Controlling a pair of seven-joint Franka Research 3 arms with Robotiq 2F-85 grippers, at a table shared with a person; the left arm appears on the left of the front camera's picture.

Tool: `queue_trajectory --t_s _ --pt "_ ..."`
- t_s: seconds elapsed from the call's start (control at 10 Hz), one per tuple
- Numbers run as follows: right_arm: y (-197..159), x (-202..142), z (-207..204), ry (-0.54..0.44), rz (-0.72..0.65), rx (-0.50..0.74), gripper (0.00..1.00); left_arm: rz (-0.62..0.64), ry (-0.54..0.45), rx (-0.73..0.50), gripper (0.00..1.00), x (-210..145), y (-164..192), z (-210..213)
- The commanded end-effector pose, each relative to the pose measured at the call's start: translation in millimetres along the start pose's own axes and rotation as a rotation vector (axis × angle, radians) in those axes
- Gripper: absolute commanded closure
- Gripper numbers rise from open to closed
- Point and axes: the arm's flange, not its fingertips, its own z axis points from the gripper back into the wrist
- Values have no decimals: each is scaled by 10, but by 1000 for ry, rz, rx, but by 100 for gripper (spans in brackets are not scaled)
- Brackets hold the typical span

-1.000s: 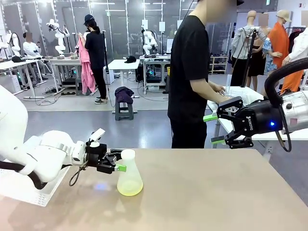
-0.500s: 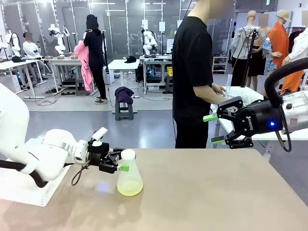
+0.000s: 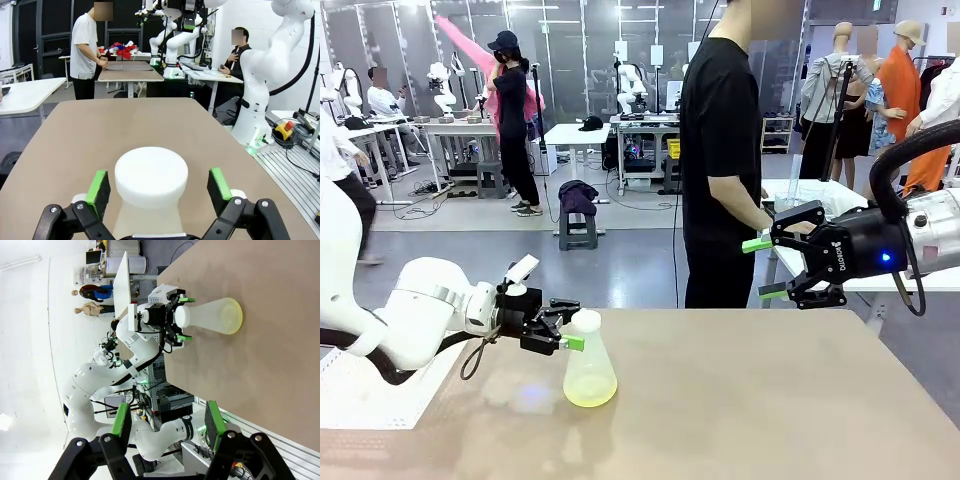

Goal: Prepare the solutions needed for the experiment.
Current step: When the human places the Big flask in the center of the table, pick up the Big flask and place it in the left Organizing basket.

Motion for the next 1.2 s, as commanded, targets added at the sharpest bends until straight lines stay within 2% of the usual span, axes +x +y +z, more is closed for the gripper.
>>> queue_trajectory --t_s 0.0,0.2,0.7,1.1 --pt "-9 -17 -12 -9 3 9 25 17 34 -1 0 -25 13 -102" --pt "-9 -17 -12 -9 3 9 25 33 32 4 0 -71 65 -144" --pt "-9 -17 -12 -9 3 9 25 48 -52 9 0 -175 155 -187" --pt "-9 -17 -12 -9 3 9 25 59 -67 10 36 -220 193 -186"
